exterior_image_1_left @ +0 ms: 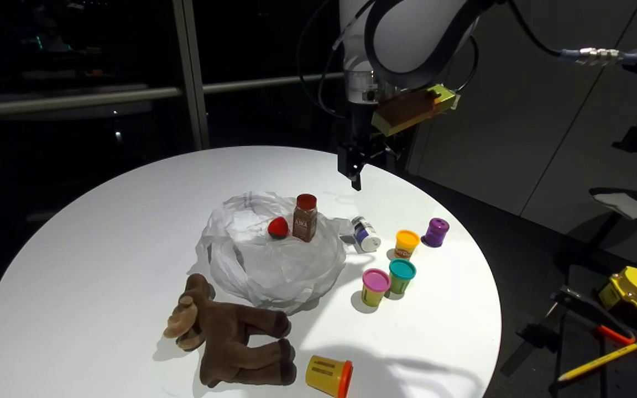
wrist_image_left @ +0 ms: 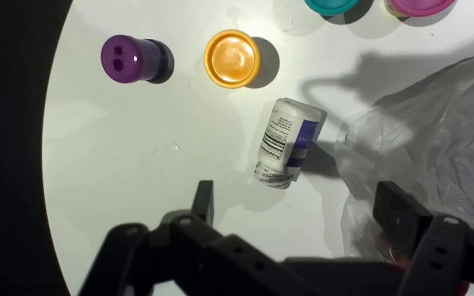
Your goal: Put the objects on the table into the plastic bag.
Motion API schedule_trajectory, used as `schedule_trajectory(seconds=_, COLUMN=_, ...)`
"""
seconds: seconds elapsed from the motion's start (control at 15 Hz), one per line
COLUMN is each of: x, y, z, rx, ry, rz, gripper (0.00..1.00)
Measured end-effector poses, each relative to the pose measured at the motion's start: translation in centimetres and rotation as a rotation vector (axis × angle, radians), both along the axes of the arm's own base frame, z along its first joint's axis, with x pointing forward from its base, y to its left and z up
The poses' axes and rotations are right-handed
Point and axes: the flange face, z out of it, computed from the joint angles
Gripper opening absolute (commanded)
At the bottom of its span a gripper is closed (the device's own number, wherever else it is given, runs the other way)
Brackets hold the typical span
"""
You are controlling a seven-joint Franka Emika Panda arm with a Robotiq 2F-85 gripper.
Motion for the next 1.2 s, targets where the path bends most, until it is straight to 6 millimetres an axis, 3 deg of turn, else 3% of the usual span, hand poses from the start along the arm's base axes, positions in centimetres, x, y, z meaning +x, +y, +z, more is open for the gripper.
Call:
schedule_trajectory(seconds=0.33, x=0.1, y=-1.3, z=-3.1, rx=0.018, ry=0.027, rz=-0.016, gripper=1.0)
schedule_trajectory(seconds=0.87, x=1.3, y=-3.8, z=-9.8, rx=0.104, ry=0.046, rz=-0.01, gripper=1.0)
schedule_trajectory(seconds=1.2, x=1.7, y=-5.0, z=-12.3, rx=0.137, ry=0.069, rz=0.018, gripper=1.0)
